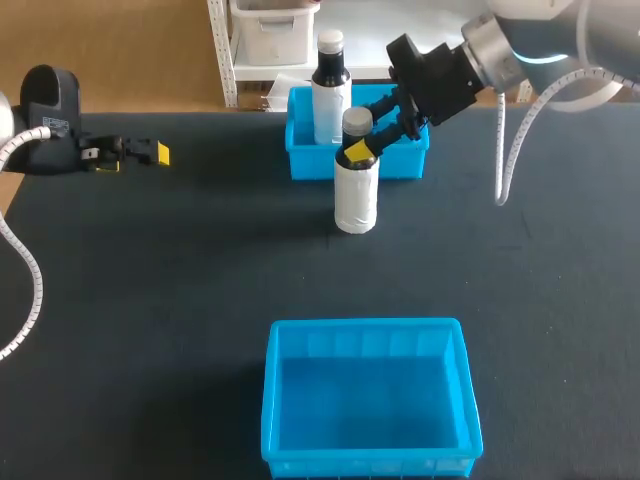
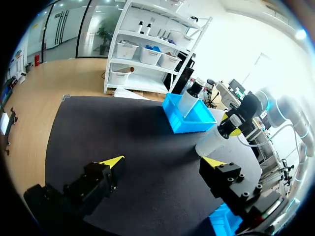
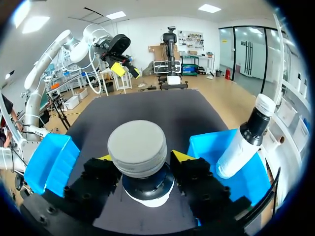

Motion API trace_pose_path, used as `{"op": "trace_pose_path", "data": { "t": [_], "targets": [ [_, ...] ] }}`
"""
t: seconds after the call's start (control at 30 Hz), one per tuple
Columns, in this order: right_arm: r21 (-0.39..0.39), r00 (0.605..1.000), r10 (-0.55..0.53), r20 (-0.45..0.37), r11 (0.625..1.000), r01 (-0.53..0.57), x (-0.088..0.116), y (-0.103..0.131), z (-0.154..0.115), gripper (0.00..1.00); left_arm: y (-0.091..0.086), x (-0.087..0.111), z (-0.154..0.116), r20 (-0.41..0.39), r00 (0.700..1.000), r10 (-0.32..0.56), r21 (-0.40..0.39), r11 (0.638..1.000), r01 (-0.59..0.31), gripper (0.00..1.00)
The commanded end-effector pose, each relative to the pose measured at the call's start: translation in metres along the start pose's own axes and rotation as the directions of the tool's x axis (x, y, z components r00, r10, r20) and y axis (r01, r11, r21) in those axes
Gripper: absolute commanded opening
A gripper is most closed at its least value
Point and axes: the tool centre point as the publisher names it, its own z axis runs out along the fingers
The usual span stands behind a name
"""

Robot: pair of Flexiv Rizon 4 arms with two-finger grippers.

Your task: Pick up the bottle, and place it in the far bin if it is heavy, or in the near bin if it is light.

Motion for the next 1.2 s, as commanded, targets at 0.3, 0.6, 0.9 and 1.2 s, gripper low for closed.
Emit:
{"op": "trace_pose_path", "data": {
  "t": [0.3, 0.6, 0.9, 1.2],
  "targets": [
    [-0.004, 1.000, -0.003, 0.001, 1.000, 0.003, 0.000, -0.001, 0.001, 0.37, 0.000, 0.000, 0.000, 0.000, 1.000, 0.000, 0.000, 1.000, 0.000, 1.00],
    [0.000, 1.000, -0.007, 0.003, 1.000, 0.007, 0.000, 0.002, -0.002, 0.00, 0.000, 0.000, 0.000, 0.000, 1.000, 0.000, 0.000, 1.000, 0.000, 1.00],
    [0.020, 1.000, -0.009, 0.007, 1.000, 0.009, -0.001, 0.005, -0.011, 0.00, 0.000, 0.000, 0.000, 0.000, 1.000, 0.000, 0.000, 1.000, 0.000, 1.00],
    [0.039, 1.000, -0.016, 0.015, 0.999, 0.015, -0.006, 0.011, -0.026, 0.00, 0.000, 0.000, 0.000, 0.000, 1.000, 0.000, 0.000, 1.000, 0.000, 1.00]
  ]
}}
